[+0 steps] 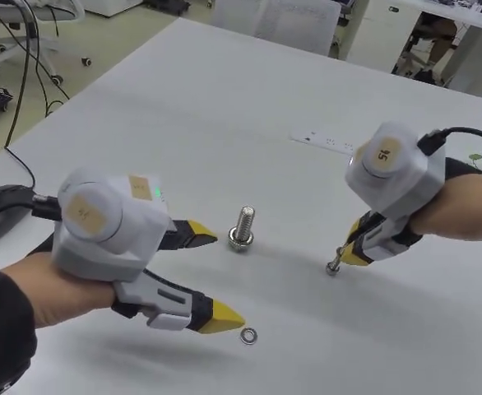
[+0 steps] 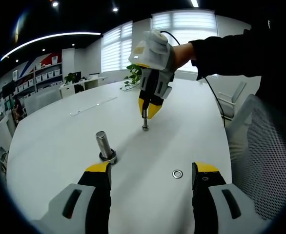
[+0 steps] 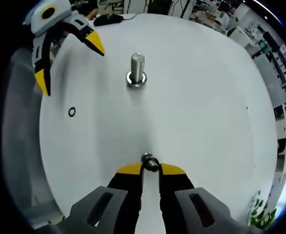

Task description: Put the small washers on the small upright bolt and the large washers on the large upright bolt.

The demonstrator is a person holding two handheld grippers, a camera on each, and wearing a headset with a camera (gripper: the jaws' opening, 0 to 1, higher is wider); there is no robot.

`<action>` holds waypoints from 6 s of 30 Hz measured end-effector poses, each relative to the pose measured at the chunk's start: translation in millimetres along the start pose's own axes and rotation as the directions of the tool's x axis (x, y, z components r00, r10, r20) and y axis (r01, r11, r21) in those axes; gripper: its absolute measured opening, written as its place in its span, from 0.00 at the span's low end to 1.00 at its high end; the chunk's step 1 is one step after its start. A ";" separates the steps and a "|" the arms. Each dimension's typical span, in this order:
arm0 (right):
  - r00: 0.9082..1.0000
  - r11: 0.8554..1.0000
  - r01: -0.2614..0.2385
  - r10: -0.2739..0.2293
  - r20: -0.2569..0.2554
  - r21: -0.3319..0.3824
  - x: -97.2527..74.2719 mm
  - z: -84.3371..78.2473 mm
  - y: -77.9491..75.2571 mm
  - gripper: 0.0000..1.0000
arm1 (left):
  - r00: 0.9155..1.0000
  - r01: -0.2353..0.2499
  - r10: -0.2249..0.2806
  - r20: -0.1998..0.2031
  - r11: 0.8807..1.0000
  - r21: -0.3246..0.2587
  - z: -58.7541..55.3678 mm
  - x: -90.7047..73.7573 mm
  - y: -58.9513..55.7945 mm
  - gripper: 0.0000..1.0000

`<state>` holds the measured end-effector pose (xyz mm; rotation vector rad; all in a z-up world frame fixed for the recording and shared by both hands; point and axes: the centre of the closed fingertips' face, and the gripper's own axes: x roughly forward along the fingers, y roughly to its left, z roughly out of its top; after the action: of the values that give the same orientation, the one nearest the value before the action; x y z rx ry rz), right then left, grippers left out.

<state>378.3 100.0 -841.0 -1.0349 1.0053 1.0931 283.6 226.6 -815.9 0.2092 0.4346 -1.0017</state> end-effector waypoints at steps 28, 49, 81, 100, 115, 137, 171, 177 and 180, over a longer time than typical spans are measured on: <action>1.000 1.000 -0.026 0.026 -0.015 0.002 20.9 -7.4 7.8 0.13 | 1.000 -0.003 0.003 -0.005 1.000 -0.005 -2.1 0.0 1.6 0.66; 1.000 1.000 -0.017 0.017 -0.018 0.026 13.7 -18.1 5.5 0.14 | 1.000 0.002 -0.002 -0.005 1.000 0.000 -2.4 1.2 3.5 0.66; 0.999 0.999 0.001 -0.003 0.037 0.050 -5.1 -23.1 32.4 0.15 | 1.000 0.008 -0.008 0.001 1.000 0.009 1.5 0.5 -1.5 0.66; 0.995 0.996 -0.066 0.070 0.073 -0.057 -1.2 12.7 81.3 0.17 | 1.000 0.009 -0.009 0.000 1.000 0.014 2.3 0.1 -1.9 0.66; 0.987 0.978 -0.129 0.143 0.076 -0.162 9.9 45.0 116.2 0.18 | 1.000 0.008 -0.007 -0.002 1.000 0.016 0.6 -0.5 -0.4 0.66; 0.975 0.952 -0.191 0.211 0.064 -0.239 29.7 72.6 144.8 0.18 | 1.000 0.001 -0.001 0.002 1.000 0.010 -0.2 -2.6 0.4 0.66; 0.978 0.957 -0.176 0.197 0.070 -0.232 32.3 72.3 144.6 0.13 | 1.000 -0.001 0.000 0.002 1.000 0.009 -0.2 -2.9 0.1 0.66; 0.978 0.962 -0.177 0.195 0.069 -0.207 31.8 69.3 142.6 0.13 | 1.000 0.000 0.000 0.001 1.000 0.008 -0.7 -3.1 0.2 0.66; 0.980 0.965 -0.172 0.188 0.061 -0.200 31.2 64.7 138.8 0.13 | 1.000 0.001 -0.001 0.001 1.000 0.008 -0.8 -2.7 -0.1 0.66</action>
<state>254.8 188.9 -876.9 -1.0613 0.9564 1.3938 282.1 228.9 -815.4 0.2150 0.4300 -1.0050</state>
